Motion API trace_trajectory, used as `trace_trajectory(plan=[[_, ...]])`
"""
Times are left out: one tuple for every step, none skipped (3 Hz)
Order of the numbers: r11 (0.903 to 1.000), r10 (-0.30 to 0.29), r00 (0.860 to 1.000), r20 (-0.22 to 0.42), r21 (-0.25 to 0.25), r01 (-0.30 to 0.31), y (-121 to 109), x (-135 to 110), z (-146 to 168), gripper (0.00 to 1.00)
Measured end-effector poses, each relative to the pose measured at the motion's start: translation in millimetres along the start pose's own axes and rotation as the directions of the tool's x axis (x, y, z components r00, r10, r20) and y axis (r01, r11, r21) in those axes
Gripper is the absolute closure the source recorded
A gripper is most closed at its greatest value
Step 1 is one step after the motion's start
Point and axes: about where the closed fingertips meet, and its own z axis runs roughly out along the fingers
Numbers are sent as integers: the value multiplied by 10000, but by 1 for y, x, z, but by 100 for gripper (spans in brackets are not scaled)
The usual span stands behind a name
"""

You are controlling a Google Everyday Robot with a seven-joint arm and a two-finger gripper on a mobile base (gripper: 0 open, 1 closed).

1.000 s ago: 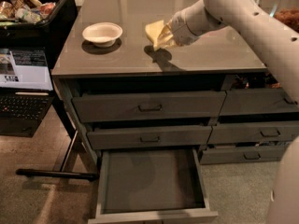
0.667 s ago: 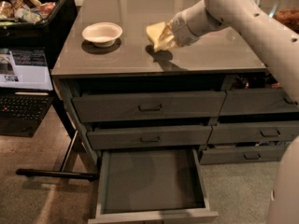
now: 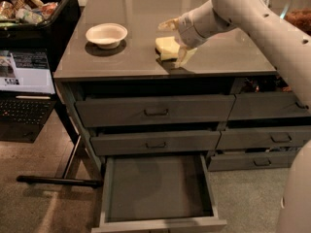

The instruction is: Pick sponge from bottom drawer and place on counter

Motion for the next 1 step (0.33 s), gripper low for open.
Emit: trace_trajectory(plan=[[10000, 0, 10000, 1, 0, 0, 0, 0, 0, 0]])
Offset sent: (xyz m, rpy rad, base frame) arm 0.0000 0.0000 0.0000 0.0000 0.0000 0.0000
